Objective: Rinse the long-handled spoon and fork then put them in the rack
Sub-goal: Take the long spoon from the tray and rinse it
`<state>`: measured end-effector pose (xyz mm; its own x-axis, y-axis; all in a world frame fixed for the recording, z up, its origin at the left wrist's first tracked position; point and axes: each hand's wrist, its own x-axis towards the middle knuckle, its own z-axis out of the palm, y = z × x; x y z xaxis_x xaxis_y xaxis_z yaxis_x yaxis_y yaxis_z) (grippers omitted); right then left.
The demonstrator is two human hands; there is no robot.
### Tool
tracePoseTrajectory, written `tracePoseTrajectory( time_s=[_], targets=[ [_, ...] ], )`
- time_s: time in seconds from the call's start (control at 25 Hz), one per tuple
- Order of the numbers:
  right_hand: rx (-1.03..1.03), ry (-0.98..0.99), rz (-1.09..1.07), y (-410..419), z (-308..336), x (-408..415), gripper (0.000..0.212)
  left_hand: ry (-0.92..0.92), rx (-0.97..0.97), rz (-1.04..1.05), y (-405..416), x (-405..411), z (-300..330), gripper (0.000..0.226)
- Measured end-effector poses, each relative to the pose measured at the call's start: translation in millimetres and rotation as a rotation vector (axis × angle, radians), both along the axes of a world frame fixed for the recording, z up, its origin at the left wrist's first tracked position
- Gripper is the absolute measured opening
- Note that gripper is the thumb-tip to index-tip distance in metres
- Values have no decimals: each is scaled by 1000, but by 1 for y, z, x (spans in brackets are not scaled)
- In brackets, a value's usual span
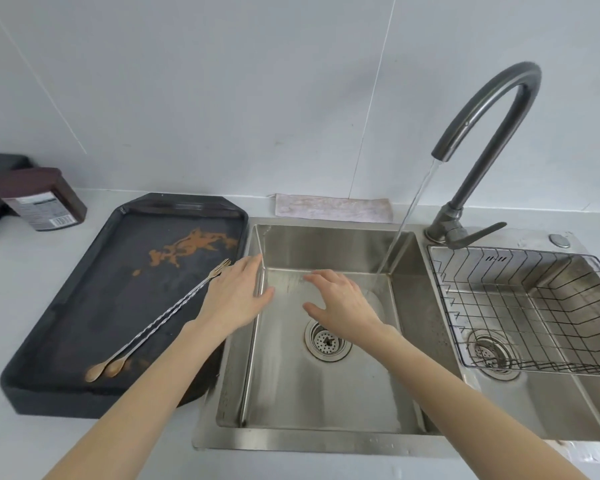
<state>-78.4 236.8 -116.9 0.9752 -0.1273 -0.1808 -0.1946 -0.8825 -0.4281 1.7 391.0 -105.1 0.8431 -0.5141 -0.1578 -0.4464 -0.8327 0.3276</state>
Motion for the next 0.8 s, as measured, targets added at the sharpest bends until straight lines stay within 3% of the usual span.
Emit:
tracePoseTrajectory(
  time_s=[0.56, 0.8],
  targets=[
    [93, 28, 141, 80, -31, 108, 38, 110, 132, 273, 70, 84, -50, 47],
    [89, -13, 179, 97, -43, 140, 32, 94, 133, 286, 80, 95, -69, 30]
  ],
)
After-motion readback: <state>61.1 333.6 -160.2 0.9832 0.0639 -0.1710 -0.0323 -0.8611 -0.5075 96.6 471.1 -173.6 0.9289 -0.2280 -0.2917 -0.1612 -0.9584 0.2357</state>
